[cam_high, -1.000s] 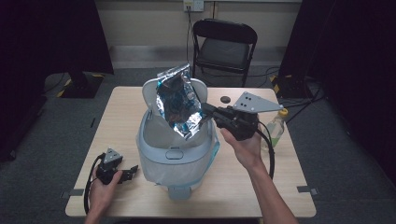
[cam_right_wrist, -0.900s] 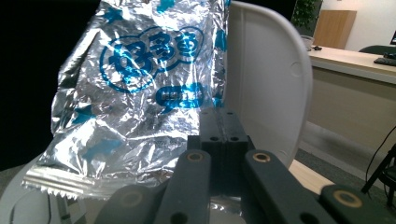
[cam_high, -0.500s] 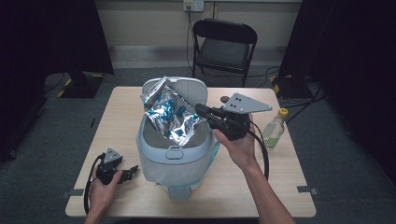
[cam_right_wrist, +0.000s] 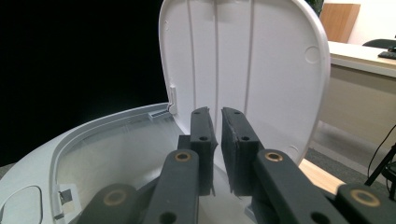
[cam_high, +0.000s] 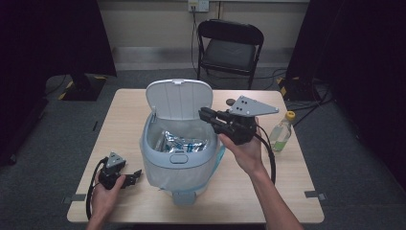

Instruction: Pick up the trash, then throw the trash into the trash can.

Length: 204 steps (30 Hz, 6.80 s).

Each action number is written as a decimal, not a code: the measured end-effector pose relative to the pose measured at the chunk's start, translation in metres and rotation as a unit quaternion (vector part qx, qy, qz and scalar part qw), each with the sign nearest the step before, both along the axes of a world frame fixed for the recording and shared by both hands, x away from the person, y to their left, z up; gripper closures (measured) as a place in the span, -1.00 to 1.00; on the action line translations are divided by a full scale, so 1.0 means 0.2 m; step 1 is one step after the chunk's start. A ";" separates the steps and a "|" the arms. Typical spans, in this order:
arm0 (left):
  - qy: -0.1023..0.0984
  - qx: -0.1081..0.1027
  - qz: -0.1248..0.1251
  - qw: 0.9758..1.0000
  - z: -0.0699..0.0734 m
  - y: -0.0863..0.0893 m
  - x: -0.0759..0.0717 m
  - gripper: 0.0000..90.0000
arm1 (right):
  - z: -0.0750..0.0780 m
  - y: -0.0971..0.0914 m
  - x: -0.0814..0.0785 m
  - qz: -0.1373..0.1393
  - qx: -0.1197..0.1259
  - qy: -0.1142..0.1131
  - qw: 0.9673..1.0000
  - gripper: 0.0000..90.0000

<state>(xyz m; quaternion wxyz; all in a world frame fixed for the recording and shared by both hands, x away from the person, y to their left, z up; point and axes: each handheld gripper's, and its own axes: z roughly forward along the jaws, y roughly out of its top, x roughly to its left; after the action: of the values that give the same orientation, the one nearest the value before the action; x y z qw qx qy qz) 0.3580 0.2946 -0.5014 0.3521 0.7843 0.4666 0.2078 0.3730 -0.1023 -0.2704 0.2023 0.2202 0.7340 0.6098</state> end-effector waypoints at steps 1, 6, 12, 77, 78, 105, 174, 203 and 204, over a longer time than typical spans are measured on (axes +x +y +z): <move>0.000 0.001 0.000 1.000 0.00 0.00 0.00 -0.52 | 0.00 0.00 0.00 0.001 0.002 0.002 1.000 0.84; 0.000 0.000 0.000 1.000 0.00 0.00 0.00 -0.52 | 0.00 -0.03 0.01 0.012 0.016 0.013 1.000 0.82; 0.000 0.000 0.000 1.000 0.00 0.00 0.00 -0.52 | -0.01 -0.09 0.01 0.003 0.023 0.020 1.000 0.79; 0.000 0.000 -0.001 1.000 0.00 0.00 0.00 -0.53 | -0.82 -0.73 -0.02 -0.223 -0.040 0.185 0.956 -0.14; 0.000 0.000 -0.001 1.000 0.00 0.00 0.00 -0.53 | -0.84 -0.74 -0.02 -0.228 -0.043 0.187 0.955 -0.16; 0.000 -0.001 -0.001 1.000 0.00 0.00 0.00 -0.53 | -1.02 -0.99 0.14 -0.337 -0.084 0.245 0.905 -0.67; 0.002 -0.002 0.001 1.000 0.00 -0.01 0.00 -0.57 | -1.03 -0.78 0.15 -0.264 -0.084 0.207 0.938 -0.39; 0.001 -0.002 0.001 1.000 0.00 -0.01 0.00 -0.57 | -0.79 -0.73 0.03 -0.195 0.021 0.144 0.970 -0.39; 0.001 -0.002 0.001 1.000 0.00 -0.01 0.00 -0.57 | -0.78 -0.73 0.02 -0.194 0.022 0.142 0.970 -0.39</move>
<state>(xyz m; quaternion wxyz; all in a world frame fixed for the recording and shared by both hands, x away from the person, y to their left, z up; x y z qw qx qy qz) 0.3590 0.2934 -0.5018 0.3527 0.7836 0.4681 0.2061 0.3776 -0.2483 -0.4267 0.2052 0.4474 0.6847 0.5375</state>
